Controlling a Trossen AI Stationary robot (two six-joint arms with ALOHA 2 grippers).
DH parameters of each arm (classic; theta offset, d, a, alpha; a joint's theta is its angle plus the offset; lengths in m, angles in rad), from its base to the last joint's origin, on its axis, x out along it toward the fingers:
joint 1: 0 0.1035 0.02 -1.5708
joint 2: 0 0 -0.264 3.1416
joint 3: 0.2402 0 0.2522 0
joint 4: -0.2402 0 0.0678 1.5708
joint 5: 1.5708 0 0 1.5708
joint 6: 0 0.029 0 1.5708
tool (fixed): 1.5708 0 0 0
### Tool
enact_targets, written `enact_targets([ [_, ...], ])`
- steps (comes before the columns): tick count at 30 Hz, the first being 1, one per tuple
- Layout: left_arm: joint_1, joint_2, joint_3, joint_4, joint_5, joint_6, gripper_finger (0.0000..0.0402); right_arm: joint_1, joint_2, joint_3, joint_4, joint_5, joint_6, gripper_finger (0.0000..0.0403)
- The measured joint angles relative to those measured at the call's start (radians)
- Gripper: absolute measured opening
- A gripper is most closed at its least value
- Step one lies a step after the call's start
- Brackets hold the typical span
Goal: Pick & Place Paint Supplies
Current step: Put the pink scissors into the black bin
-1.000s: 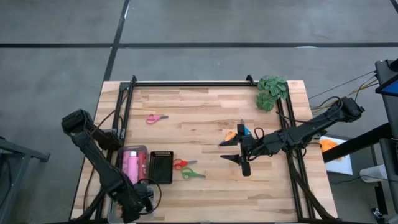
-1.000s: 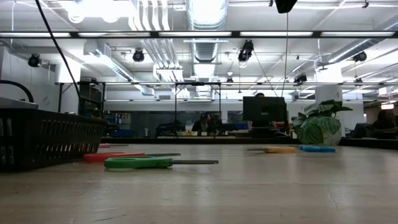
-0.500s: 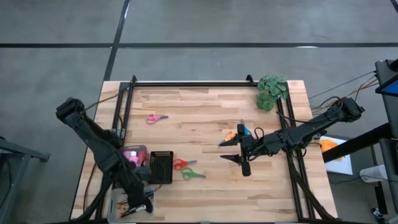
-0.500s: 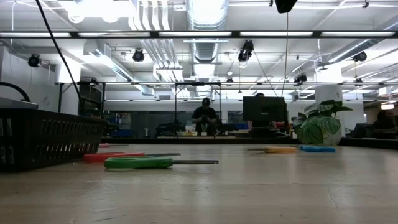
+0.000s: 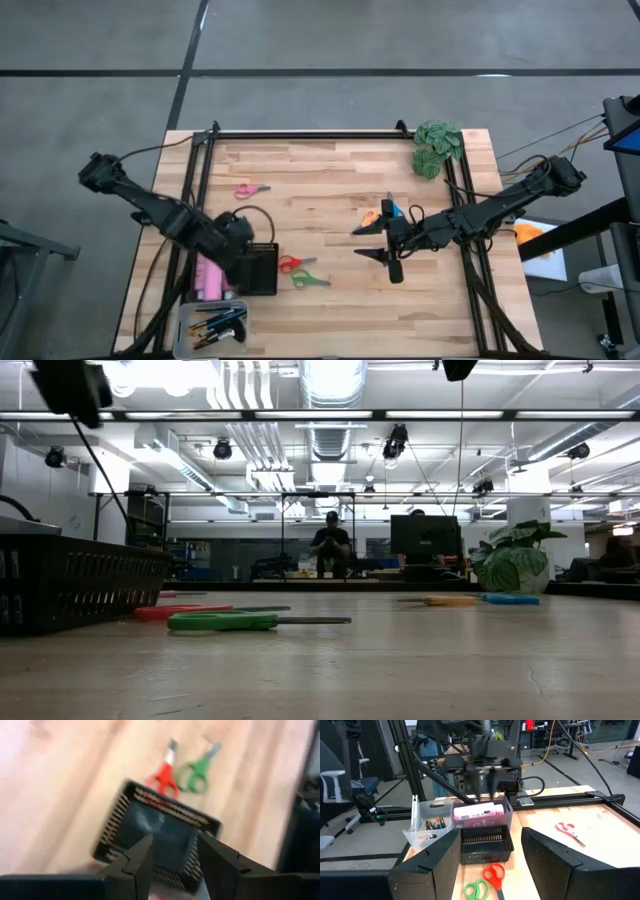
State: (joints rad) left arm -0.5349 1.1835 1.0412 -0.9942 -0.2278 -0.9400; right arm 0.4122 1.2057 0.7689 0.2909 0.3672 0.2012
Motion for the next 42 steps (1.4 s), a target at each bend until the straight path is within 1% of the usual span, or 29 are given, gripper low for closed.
enact_targets([
  [4,0.100,0.003,-0.001,-0.006,-0.039,0.025,0.0152,0.000,0.000,0.000,-0.003,0.000,0.000,0.0209],
  [9,0.230,0.003,-0.001,-0.037,-0.045,0.039,0.0152,0.000,0.000,0.000,-0.003,0.000,0.000,0.0209],
  [12,0.291,0.003,-0.001,-0.074,-0.041,0.095,0.0152,0.000,0.000,0.000,-0.003,0.000,0.000,0.0209],
  [16,0.357,0.003,-0.019,-0.085,-0.032,0.102,0.0152,0.000,0.000,0.000,-0.003,0.000,0.000,0.0209],
  [20,0.418,0.003,-0.041,-0.133,0.020,0.143,0.0152,0.000,0.000,0.000,-0.003,0.000,0.000,0.0209],
  [25,0.488,0.003,-0.087,-0.152,0.077,0.257,0.0152,0.000,0.000,0.000,-0.003,0.000,0.000,0.0209],
  [30,0.553,0.003,-0.151,-0.145,0.090,0.264,0.0152,0.000,0.000,0.000,-0.003,0.000,0.000,0.0209],
  [35,0.602,0.003,-0.231,-0.073,0.090,0.279,0.0152,0.000,0.000,0.000,-0.003,0.000,0.000,0.0209],
  [38,0.616,0.003,-0.276,-0.012,0.088,0.294,0.0152,0.000,0.000,0.000,-0.003,0.000,0.000,0.0209],
  [42,0.617,0.003,-0.317,0.016,0.087,0.285,0.0152,0.000,0.000,0.000,-0.003,0.000,0.000,0.0209],
])
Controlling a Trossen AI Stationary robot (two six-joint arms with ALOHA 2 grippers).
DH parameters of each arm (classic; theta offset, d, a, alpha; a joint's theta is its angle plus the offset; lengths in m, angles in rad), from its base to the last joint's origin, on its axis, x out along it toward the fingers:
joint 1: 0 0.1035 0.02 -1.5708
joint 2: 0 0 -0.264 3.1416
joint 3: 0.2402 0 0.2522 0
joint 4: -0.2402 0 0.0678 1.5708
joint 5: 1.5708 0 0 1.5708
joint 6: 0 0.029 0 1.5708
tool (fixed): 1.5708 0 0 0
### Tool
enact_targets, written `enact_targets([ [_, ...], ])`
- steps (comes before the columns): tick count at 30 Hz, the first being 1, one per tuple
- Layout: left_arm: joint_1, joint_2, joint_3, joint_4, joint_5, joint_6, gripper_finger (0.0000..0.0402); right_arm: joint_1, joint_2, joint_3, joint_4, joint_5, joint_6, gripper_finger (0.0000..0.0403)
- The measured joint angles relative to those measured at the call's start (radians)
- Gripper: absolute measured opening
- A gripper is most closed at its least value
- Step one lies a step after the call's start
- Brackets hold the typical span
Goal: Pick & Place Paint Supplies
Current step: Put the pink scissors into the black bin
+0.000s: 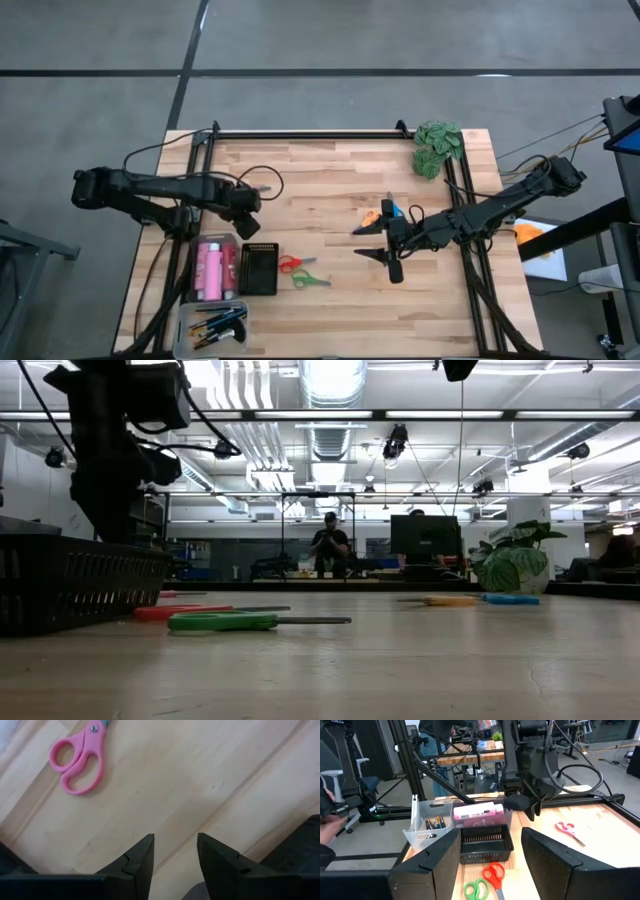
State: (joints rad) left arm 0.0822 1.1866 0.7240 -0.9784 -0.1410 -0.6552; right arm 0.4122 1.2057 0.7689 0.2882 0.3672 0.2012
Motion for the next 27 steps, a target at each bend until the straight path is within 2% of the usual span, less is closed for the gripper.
enact_targets([
  [3,0.000,0.000,-0.009,0.001,-0.004,0.005,0.0152,0.000,0.000,0.000,0.000,0.000,0.000,0.0209],
  [8,0.002,0.000,-0.010,0.003,-0.089,0.026,0.0152,0.000,0.000,0.000,0.000,0.000,0.000,0.0209],
  [13,0.096,0.000,-0.010,0.017,-0.102,0.133,0.0152,0.000,0.000,0.000,0.000,0.000,0.000,0.0209],
  [20,0.297,0.000,-0.010,0.072,0.013,0.308,0.0152,0.000,0.000,0.000,0.000,0.000,0.000,0.0209],
  [27,0.338,0.001,-0.010,0.114,0.029,0.397,0.0152,0.000,0.000,0.000,0.000,0.000,0.000,0.0209],
])
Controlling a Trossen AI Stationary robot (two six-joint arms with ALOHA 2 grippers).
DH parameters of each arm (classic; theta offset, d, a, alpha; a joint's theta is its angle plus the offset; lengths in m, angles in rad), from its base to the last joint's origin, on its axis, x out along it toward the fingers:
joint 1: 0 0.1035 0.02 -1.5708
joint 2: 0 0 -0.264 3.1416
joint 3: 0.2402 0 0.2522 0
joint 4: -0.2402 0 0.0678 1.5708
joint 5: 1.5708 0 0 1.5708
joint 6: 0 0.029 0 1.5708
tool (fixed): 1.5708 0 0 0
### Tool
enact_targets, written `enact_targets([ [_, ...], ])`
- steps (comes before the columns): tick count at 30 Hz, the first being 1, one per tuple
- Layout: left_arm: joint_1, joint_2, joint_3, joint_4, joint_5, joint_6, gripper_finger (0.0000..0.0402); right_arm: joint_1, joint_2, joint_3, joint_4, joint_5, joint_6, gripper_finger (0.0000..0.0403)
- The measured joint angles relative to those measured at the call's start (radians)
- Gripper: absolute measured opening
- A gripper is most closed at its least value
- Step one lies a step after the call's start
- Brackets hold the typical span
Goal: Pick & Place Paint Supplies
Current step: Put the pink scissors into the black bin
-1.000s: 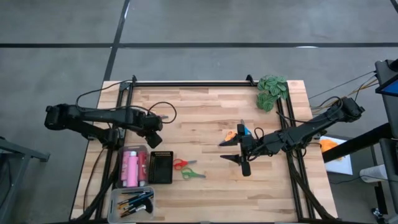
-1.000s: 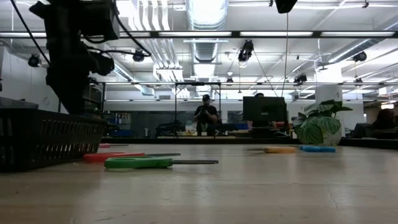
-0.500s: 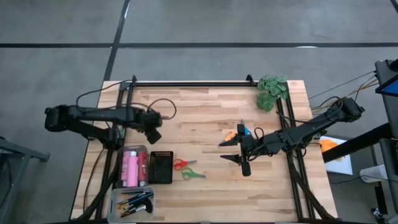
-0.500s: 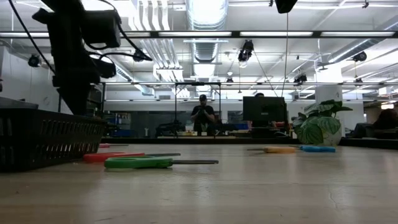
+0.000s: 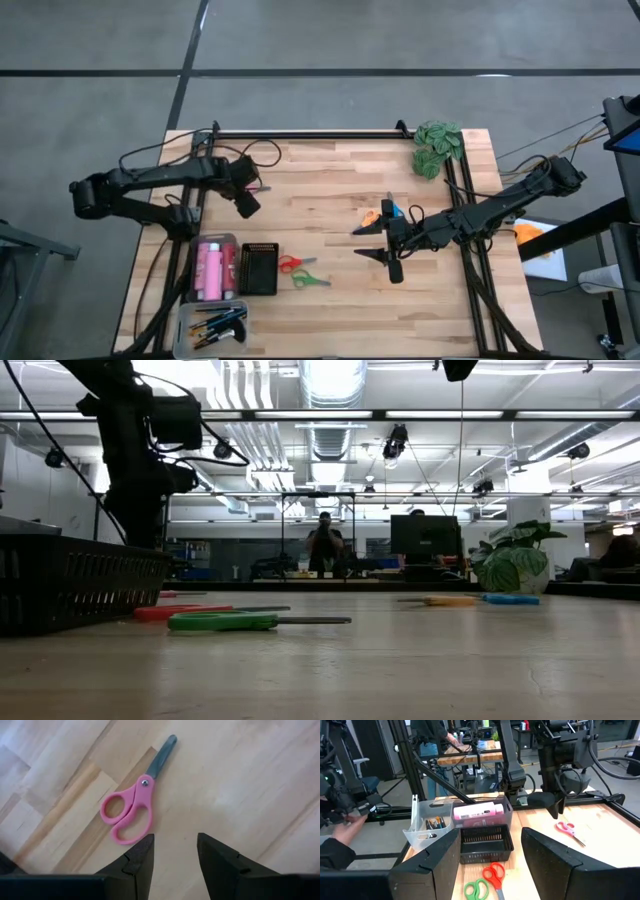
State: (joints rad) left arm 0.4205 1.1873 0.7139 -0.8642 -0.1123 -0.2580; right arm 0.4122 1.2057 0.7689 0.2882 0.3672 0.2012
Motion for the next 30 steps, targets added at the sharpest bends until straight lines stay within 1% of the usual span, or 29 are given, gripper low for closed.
enact_targets([
  [5,0.005,0.050,0.000,0.000,-0.020,0.000,0.0152,0.000,0.000,0.000,0.000,0.000,0.000,0.0209],
  [9,0.007,0.151,0.000,0.002,-0.038,0.001,0.0152,0.000,0.000,0.000,0.000,0.000,0.000,0.0209],
  [15,0.008,0.282,0.000,0.042,-0.118,0.039,0.0152,0.000,0.000,0.000,0.000,0.000,0.000,0.0209],
  [21,0.017,0.334,0.000,0.098,-0.132,0.101,0.0152,0.000,0.000,0.000,0.000,0.000,0.000,0.0209],
  [24,0.030,0.338,0.000,0.109,-0.124,0.102,0.0152,0.000,0.000,0.000,0.000,0.000,0.000,0.0209],
  [30,0.058,0.338,0.000,0.135,-0.028,0.102,0.0152,0.000,0.000,0.000,0.000,0.000,0.000,0.0209],
])
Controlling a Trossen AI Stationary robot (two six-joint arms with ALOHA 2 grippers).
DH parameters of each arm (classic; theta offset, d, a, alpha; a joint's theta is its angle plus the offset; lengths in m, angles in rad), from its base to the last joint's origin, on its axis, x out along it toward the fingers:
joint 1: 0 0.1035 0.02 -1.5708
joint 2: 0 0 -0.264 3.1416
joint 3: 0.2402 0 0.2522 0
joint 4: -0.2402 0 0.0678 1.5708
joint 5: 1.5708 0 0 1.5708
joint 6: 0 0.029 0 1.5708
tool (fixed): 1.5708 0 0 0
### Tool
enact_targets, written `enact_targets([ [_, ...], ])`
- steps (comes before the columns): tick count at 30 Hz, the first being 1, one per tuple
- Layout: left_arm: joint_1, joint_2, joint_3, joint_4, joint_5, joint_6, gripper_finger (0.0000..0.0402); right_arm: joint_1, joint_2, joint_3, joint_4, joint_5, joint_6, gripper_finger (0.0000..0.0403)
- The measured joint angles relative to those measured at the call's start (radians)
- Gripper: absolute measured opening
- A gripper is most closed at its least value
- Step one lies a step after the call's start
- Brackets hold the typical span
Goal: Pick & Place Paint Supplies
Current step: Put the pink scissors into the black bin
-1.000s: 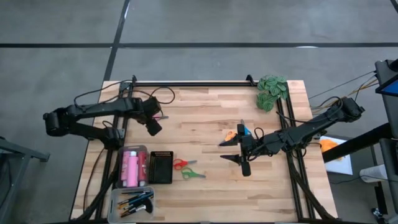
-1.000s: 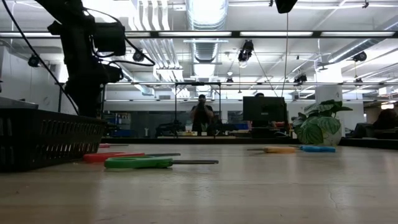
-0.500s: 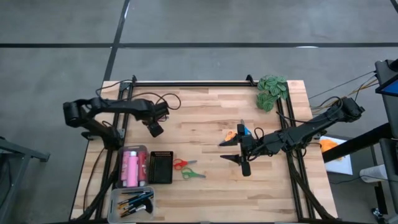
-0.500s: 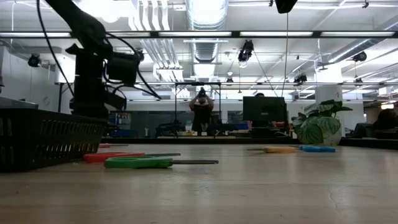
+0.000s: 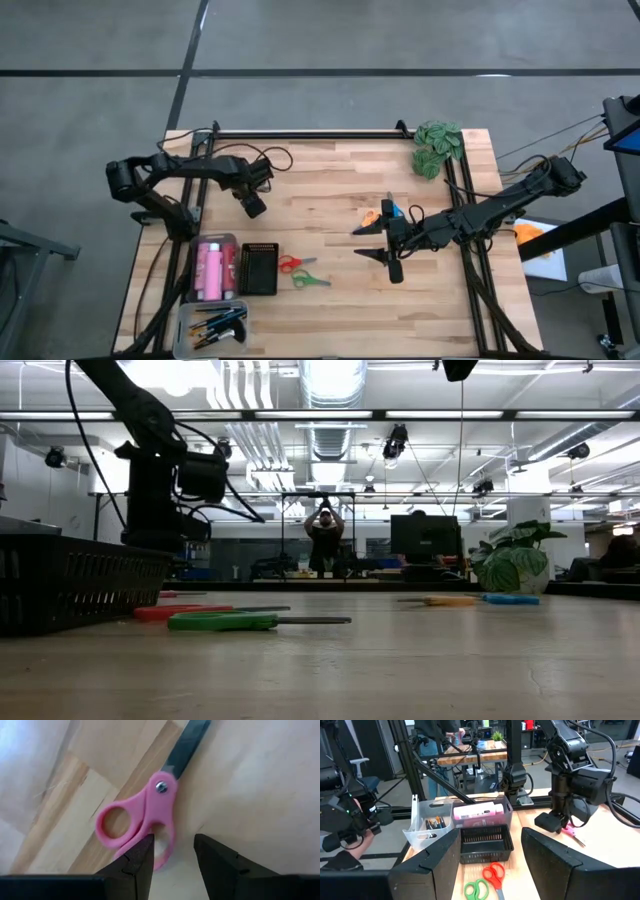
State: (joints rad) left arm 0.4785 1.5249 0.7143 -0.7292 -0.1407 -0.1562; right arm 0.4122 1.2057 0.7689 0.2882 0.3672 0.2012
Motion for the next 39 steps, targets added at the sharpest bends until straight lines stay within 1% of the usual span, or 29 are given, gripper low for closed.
enact_targets([
  [8,0.000,0.001,0.000,0.052,0.091,-0.036,0.0152,0.000,0.000,0.000,0.000,0.000,0.000,0.0209],
  [19,-0.001,0.001,0.000,0.114,0.209,-0.125,0.0152,0.000,0.000,0.000,0.000,0.000,0.000,0.0209],
  [24,-0.001,0.002,0.000,0.118,0.220,-0.125,0.0150,0.000,0.000,0.000,0.000,0.000,0.000,0.0209],
  [26,-0.001,0.002,0.000,0.118,0.220,-0.125,0.0140,0.000,0.000,0.000,0.000,0.000,0.000,0.0209],
  [28,-0.001,0.002,0.000,0.117,0.219,-0.125,0.0121,0.000,0.000,0.000,0.000,0.000,0.000,0.0209],
  [36,-0.002,0.002,0.000,0.112,0.208,-0.129,0.0021,0.000,0.000,0.000,0.000,0.000,0.000,0.0209],
  [37,-0.002,0.002,0.000,0.112,0.208,-0.130,0.0011,0.000,0.000,0.000,0.000,0.000,0.000,0.0209],
  [39,-0.002,0.002,0.000,0.112,0.208,-0.132,0.0006,0.000,0.000,0.000,0.000,0.000,0.000,0.0209],
])
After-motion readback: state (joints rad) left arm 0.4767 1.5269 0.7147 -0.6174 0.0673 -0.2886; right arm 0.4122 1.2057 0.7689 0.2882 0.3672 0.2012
